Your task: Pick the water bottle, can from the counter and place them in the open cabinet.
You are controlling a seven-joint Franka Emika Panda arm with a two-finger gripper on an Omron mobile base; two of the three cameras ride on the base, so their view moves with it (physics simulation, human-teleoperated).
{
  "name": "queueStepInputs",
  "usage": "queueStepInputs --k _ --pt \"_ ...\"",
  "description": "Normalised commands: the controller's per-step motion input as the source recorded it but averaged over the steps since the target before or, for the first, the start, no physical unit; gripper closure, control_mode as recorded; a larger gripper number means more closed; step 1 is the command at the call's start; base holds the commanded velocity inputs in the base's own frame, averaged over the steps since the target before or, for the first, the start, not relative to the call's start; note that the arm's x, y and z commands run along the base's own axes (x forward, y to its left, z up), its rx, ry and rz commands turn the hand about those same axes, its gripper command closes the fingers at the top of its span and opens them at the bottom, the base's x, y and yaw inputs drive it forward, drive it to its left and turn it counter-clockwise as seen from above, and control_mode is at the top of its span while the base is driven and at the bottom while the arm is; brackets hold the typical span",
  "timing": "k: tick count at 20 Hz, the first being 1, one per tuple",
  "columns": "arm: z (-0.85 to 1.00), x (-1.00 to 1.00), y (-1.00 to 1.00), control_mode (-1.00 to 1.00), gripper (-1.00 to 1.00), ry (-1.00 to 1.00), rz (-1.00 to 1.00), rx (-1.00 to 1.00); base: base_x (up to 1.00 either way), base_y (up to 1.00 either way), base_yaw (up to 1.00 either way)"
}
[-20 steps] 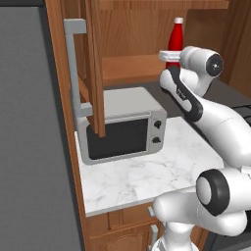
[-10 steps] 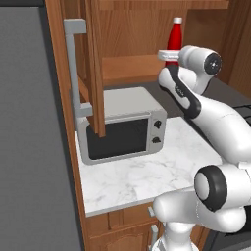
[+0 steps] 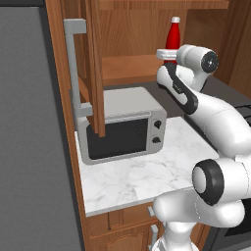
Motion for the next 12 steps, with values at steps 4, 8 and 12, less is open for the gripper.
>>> queueStepInputs --k 4,8,12 --pt "-0.03 0.19 0.00 -1.00 1.00 0.00 0.00 -0.01 0.00 0.00 0.00" --pt "-0.06 0.20 0.00 -1.00 1.00 0.00 0.00 -0.01 0.00 0.00 0.00" --pt "-0.13 0.22 0.00 -1.00 1.00 -0.06 0.00 0.00 0.00 0.00 0.00"
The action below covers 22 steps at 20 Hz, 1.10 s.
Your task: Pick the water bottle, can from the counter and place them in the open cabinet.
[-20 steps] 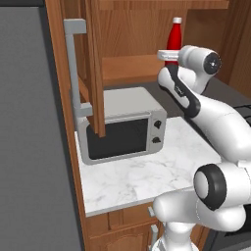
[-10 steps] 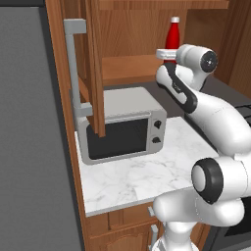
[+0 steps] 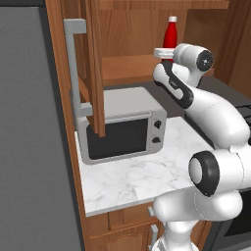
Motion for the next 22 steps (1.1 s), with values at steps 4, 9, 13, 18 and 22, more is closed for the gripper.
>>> queueStepInputs --k 4,9,13,18,22 --pt "-0.16 0.23 0.00 -1.00 1.00 -0.07 0.00 0.00 0.00 0.00 0.00" --pt "-0.13 0.23 -0.02 -1.00 1.00 -0.03 0.00 0.00 0.00 0.00 0.00" --pt "-0.07 0.25 -0.05 -1.00 1.00 0.00 0.00 0.00 0.00 0.00 0.00" --pt "-0.13 0.32 -0.02 -1.00 1.00 -0.01 0.00 0.00 0.00 0.00 0.00" --pt "-0.18 0.28 0.00 -1.00 1.00 0.00 0.00 -0.03 0.00 0.00 0.00"
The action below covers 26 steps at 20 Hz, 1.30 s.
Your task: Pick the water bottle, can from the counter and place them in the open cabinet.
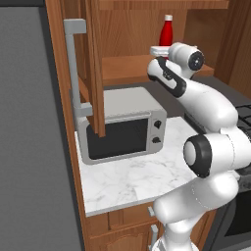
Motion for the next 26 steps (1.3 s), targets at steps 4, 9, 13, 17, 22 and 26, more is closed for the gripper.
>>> queueStepInputs --k 4,9,13,17,22,26 --pt "-0.21 0.21 -0.02 -1.00 1.00 0.00 0.00 -0.05 0.00 0.00 0.00" --pt "-0.26 0.10 -0.09 -1.00 1.00 -0.02 -0.01 -0.03 0.00 0.00 0.00" --pt "-0.23 0.02 -0.15 -1.00 1.00 -0.06 -0.01 0.00 0.00 0.00 0.00" --pt "-0.18 0.00 -0.15 -1.00 1.00 -0.03 -0.02 0.00 0.00 0.00 0.00" --pt "-0.13 0.00 -0.03 -1.00 1.00 0.00 -0.03 0.00 0.00 0.00 0.00" --pt "-0.02 0.00 0.00 -1.00 1.00 0.00 -0.03 0.00 0.00 0.00 0.00"
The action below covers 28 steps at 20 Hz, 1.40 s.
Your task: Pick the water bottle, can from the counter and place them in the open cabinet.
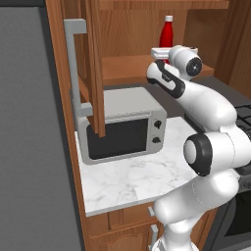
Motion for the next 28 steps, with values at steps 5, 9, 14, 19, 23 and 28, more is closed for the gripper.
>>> queueStepInputs --k 5,9,14,19,23,28 --pt "-0.01 0.00 0.00 -1.00 -1.00 0.01 -0.03 0.00 0.00 0.00 0.00" --pt "0.00 0.00 0.00 -1.00 -1.00 0.03 -0.03 0.00 0.00 0.00 0.00" --pt "0.00 0.00 0.00 -1.00 -1.00 0.06 -0.02 0.00 0.00 0.00 0.00" --pt "0.02 0.00 0.00 -1.00 -1.00 0.07 0.00 0.00 0.00 0.00 0.00" --pt "0.00 0.00 0.02 -1.00 -1.00 0.09 0.00 0.00 0.00 0.00 0.00" --pt "0.06 -0.04 0.00 -1.00 -1.00 0.07 0.00 0.00 0.00 0.00 0.00"
